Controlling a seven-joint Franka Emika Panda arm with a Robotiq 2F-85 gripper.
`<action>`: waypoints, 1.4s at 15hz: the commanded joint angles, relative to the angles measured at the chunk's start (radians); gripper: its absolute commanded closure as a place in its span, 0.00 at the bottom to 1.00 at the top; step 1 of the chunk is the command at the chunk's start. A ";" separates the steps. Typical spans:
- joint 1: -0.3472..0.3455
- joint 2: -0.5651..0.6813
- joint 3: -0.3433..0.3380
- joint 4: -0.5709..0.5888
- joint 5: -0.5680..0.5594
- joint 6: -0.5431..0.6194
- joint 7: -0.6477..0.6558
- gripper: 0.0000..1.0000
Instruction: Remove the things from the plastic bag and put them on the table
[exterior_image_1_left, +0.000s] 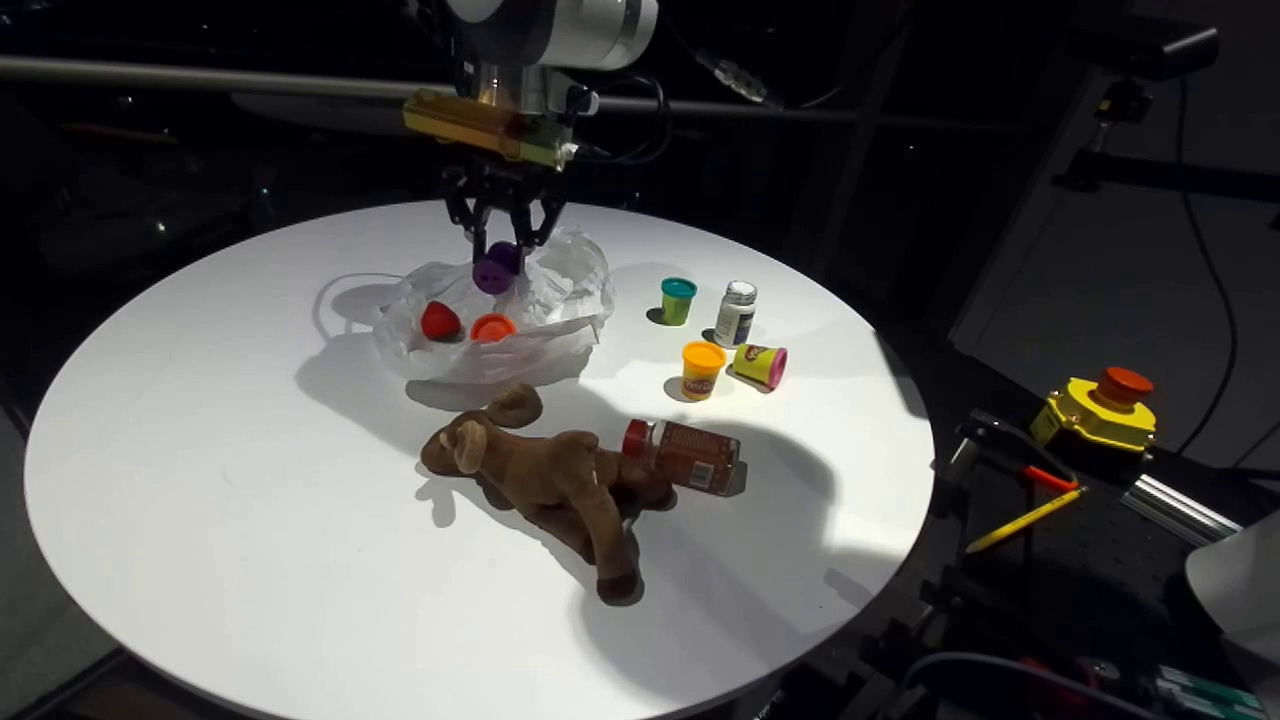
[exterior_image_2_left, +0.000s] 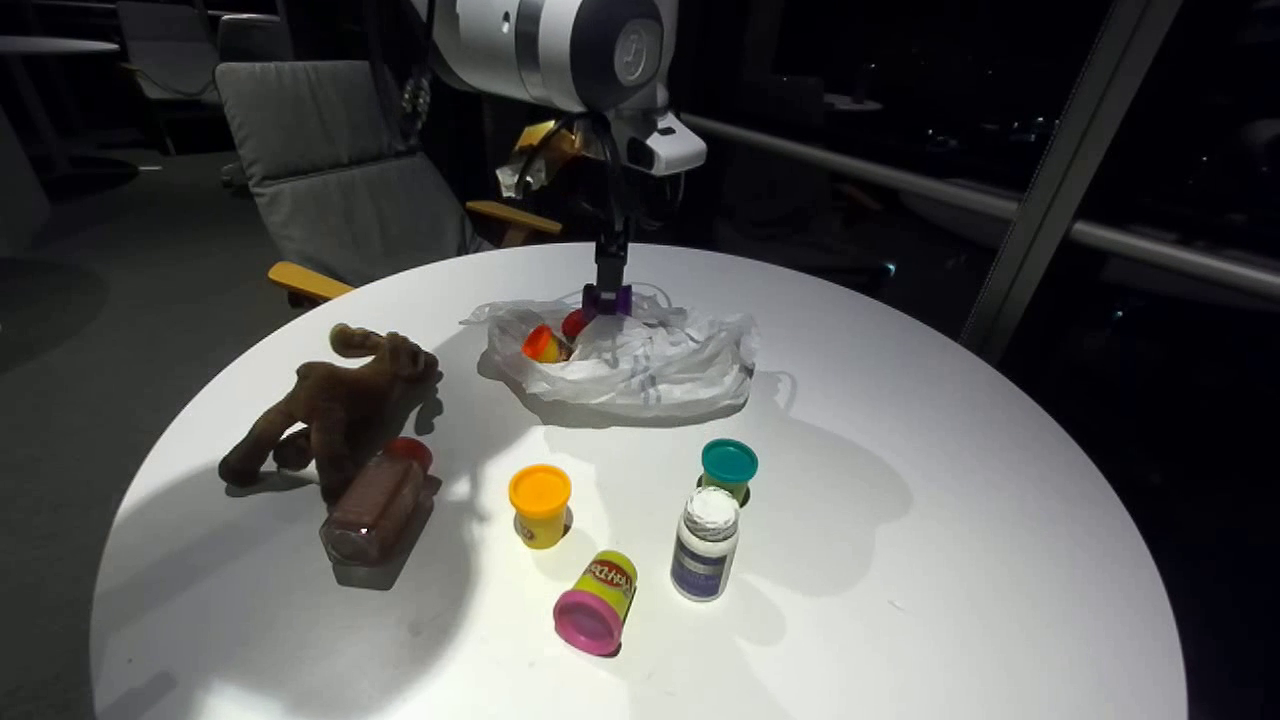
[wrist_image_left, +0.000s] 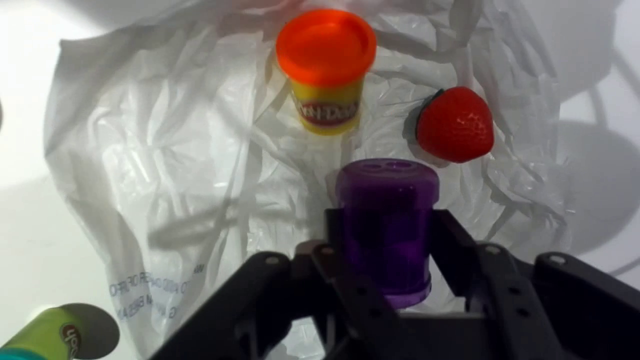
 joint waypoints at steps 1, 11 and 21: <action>-0.003 -0.074 0.009 -0.087 -0.019 -0.026 -0.059 0.78; 0.004 -0.016 -0.027 -0.176 -0.074 -0.036 -0.125 0.78; 0.008 -0.025 -0.028 -0.177 -0.077 -0.022 -0.153 0.25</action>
